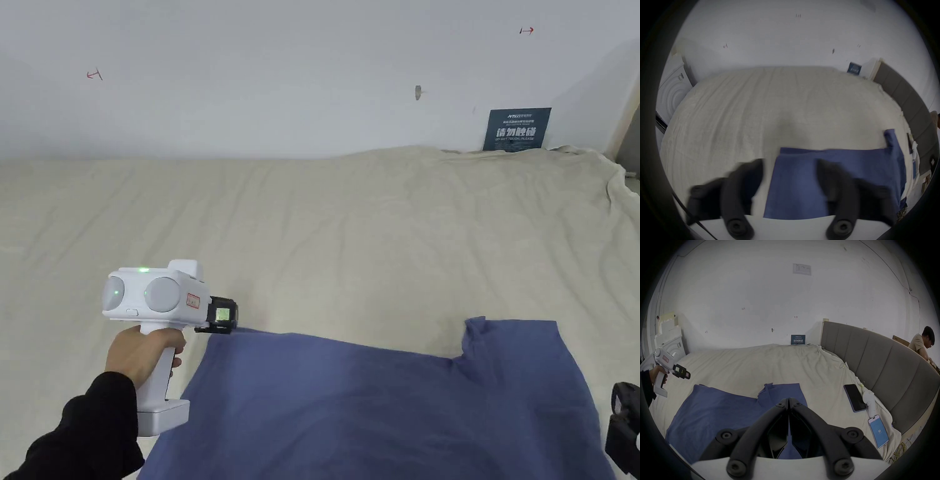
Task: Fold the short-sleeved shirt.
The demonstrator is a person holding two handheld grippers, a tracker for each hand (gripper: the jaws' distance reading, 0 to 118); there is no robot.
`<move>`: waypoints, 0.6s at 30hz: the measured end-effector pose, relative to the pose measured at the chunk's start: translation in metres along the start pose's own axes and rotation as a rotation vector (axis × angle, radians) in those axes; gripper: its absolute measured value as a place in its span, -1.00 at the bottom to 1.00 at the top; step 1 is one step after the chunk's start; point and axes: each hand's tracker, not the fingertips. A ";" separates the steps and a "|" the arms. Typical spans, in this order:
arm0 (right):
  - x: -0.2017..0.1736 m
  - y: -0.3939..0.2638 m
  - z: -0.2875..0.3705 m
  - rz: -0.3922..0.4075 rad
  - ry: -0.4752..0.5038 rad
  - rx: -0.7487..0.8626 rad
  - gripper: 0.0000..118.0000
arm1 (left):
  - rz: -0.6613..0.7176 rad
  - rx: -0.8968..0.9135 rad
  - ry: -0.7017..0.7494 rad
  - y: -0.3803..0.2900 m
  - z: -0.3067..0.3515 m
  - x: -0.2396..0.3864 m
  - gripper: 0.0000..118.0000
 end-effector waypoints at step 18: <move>0.010 -0.014 -0.056 0.000 -0.028 -0.108 -1.00 | -0.005 -0.117 -0.010 0.000 -0.100 0.021 -0.52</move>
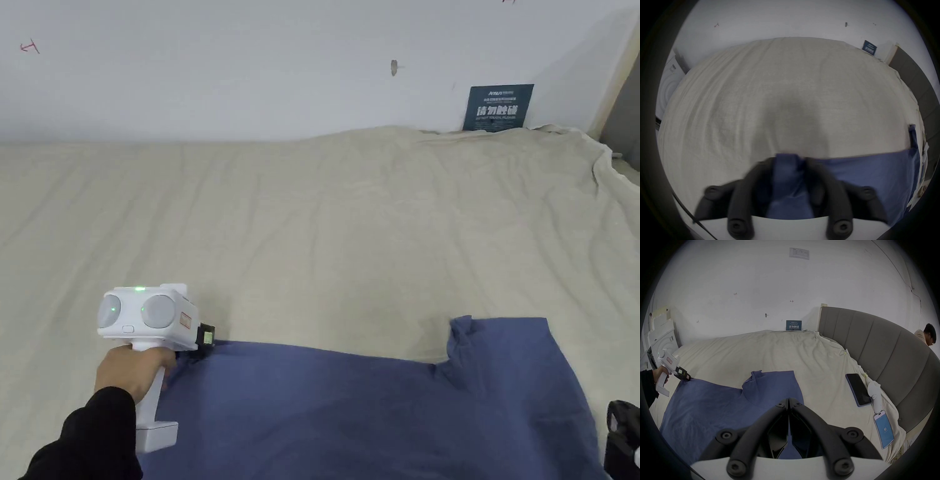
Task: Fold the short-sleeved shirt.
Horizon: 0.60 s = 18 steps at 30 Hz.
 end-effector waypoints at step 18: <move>0.028 0.033 -0.156 -0.077 0.021 -0.354 0.40 | -0.102 0.196 -0.071 -0.026 0.114 0.015 -1.00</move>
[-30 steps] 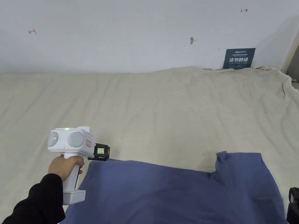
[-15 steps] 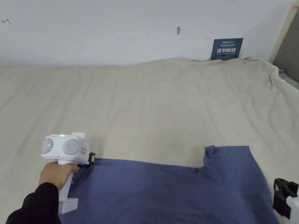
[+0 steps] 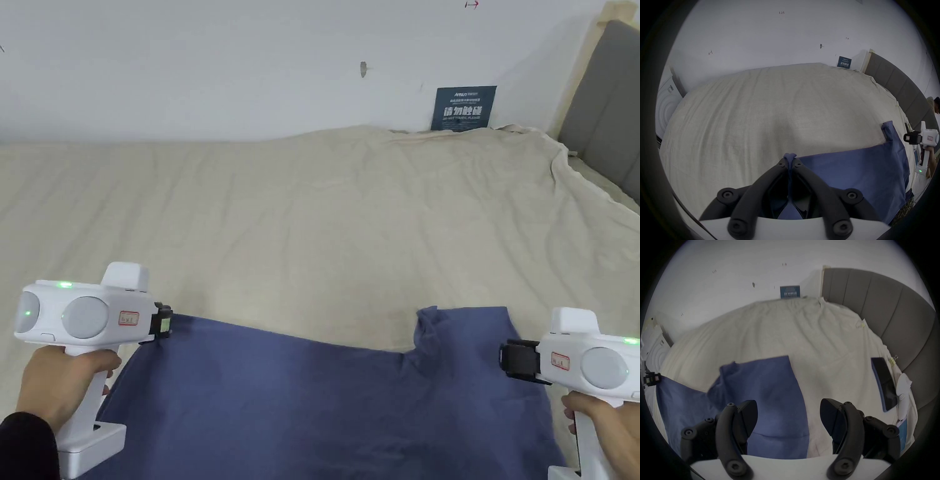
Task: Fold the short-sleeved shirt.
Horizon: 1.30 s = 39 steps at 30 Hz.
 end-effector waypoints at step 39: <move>-0.021 0.097 0.302 0.064 0.273 0.642 -0.99 | 0.165 0.450 0.101 0.047 0.265 -0.063 -1.00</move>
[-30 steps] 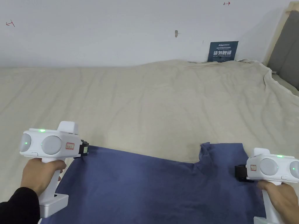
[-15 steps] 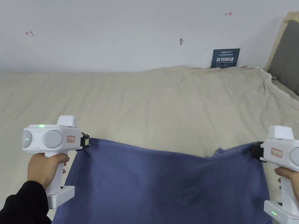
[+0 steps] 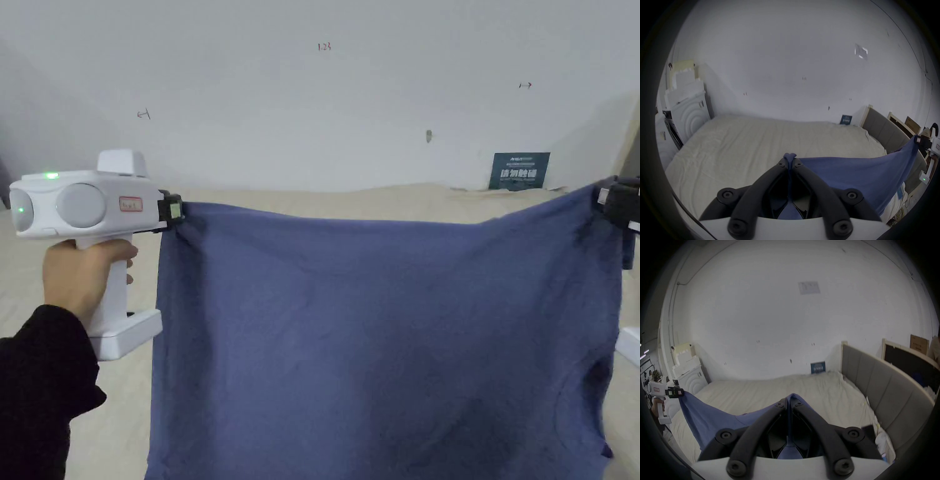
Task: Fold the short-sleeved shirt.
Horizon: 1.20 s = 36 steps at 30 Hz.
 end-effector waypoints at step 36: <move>0.007 -0.037 -0.152 0.022 -0.001 -0.092 -0.99 | -0.050 -0.136 0.068 -0.034 -0.142 0.005 -1.00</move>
